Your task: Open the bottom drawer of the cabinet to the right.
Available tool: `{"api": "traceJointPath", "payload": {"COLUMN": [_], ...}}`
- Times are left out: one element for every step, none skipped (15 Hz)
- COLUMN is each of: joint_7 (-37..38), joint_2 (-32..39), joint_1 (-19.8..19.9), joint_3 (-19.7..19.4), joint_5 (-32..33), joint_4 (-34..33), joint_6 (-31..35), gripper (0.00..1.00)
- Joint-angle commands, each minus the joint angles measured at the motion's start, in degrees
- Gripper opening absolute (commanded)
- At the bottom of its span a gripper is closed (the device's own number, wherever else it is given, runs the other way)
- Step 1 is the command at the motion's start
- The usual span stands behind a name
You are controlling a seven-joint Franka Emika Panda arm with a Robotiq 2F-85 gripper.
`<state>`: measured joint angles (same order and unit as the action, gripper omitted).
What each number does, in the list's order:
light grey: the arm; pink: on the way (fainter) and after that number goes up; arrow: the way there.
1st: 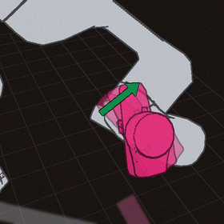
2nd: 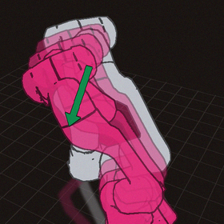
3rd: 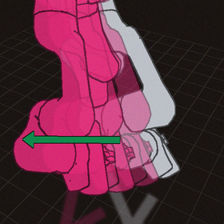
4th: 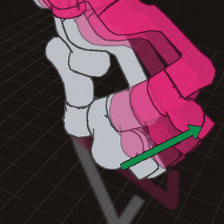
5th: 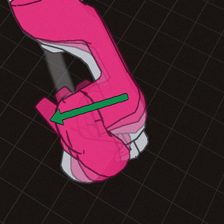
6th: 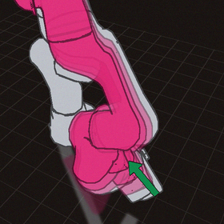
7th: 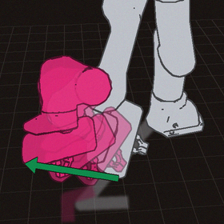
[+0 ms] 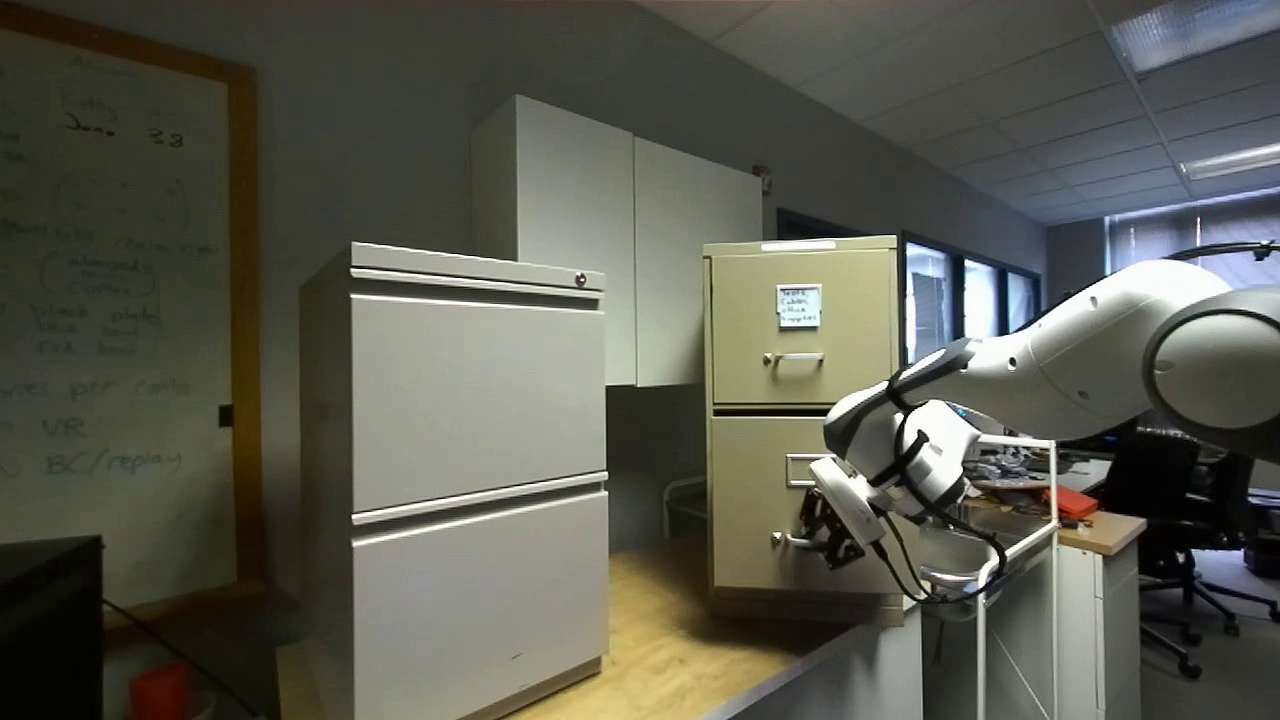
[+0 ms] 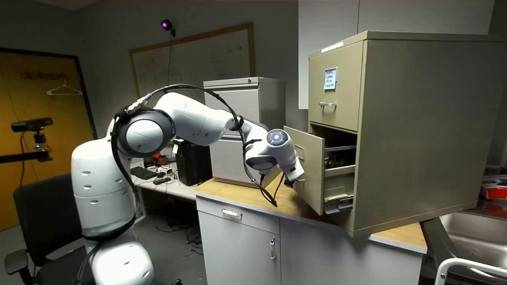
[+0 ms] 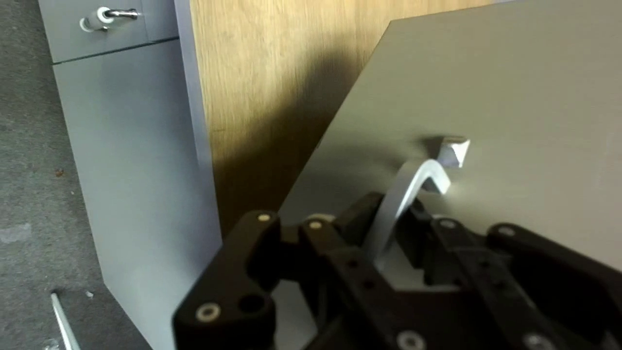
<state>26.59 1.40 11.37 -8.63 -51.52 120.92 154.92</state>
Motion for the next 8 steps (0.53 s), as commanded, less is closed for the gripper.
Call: {"api": "traceJointPath", "payload": {"joint_7": [-3.4,-3.3,-3.2,-3.1,-3.0,-2.7,-2.3,-2.2], "joint_2": [-7.4,-8.5,-9.6,-10.6,-11.6,-12.5,-13.3,-14.2], "joint_1": [-3.9,-4.3,-4.7,-5.1,-5.5,-5.8,-6.2,-6.4], "joint_3": [2.6,2.8,2.9,3.1,3.3,3.5,3.9,4.2], "joint_5": [-1.7,-1.7,-1.6,-1.7,-1.6,-1.4,-1.2,-1.2], "joint_4": [9.0,10.3,11.6,12.9,14.1,15.2,16.3,17.4], "joint_6": [-0.8,-0.2,0.5,1.0,1.6,2.1,2.8,3.3], "gripper": [0.03,0.03,0.03,0.03,0.03,0.03,0.03,0.03]}}
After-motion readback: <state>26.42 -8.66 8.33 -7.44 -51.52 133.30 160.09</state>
